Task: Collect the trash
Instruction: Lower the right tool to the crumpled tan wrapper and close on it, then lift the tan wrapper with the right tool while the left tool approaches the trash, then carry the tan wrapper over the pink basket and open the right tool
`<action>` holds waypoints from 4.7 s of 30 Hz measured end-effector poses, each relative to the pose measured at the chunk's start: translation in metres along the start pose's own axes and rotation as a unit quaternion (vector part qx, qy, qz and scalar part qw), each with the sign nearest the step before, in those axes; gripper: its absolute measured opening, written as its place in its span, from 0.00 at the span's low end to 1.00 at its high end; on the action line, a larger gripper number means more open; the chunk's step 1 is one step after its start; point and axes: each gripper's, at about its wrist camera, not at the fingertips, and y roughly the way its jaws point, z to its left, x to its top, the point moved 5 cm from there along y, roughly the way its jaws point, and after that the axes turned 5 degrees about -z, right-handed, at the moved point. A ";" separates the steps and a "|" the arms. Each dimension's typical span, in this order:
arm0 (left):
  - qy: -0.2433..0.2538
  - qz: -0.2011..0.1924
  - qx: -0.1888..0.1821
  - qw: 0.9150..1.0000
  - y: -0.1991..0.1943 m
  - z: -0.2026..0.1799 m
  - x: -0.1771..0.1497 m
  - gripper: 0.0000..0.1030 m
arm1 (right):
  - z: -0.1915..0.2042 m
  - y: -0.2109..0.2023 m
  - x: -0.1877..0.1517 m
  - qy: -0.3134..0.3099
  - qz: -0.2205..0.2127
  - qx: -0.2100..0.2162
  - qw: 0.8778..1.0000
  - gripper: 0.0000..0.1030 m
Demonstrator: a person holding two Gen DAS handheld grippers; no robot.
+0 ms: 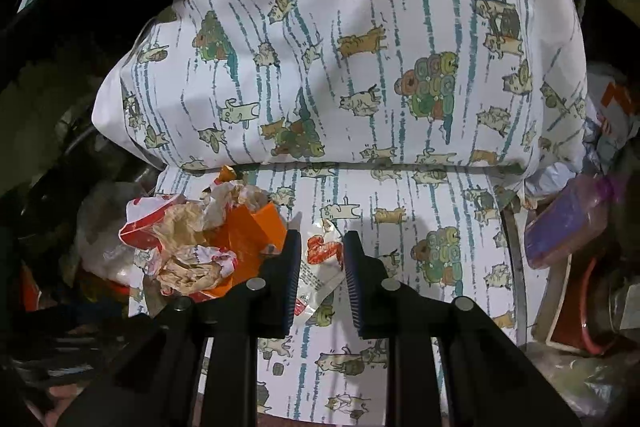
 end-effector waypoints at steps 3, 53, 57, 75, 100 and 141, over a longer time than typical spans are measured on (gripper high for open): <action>0.023 -0.002 0.049 0.999 0.010 0.001 0.001 0.67 | -0.001 0.002 0.001 0.013 0.006 0.010 1.000 0.21; 0.051 0.022 0.106 0.993 0.046 0.007 -0.006 0.82 | -0.003 -0.004 0.017 0.048 -0.051 0.033 0.997 0.32; 0.067 0.019 0.122 0.990 0.048 0.013 0.003 0.82 | -0.016 -0.006 0.020 0.046 -0.053 0.023 0.997 0.32; 0.005 0.111 0.050 0.993 0.067 0.016 -0.048 0.15 | -0.023 -0.022 0.012 0.029 -0.055 0.021 0.998 0.32; 0.012 -0.154 -0.070 0.985 -0.136 -0.022 -0.060 0.07 | 0.011 -0.163 -0.065 -0.034 -0.101 0.030 0.994 0.33; -0.091 0.039 -0.004 0.995 -0.041 0.045 -0.170 0.29 | 0.056 -0.050 -0.254 -0.123 0.168 0.107 0.972 0.48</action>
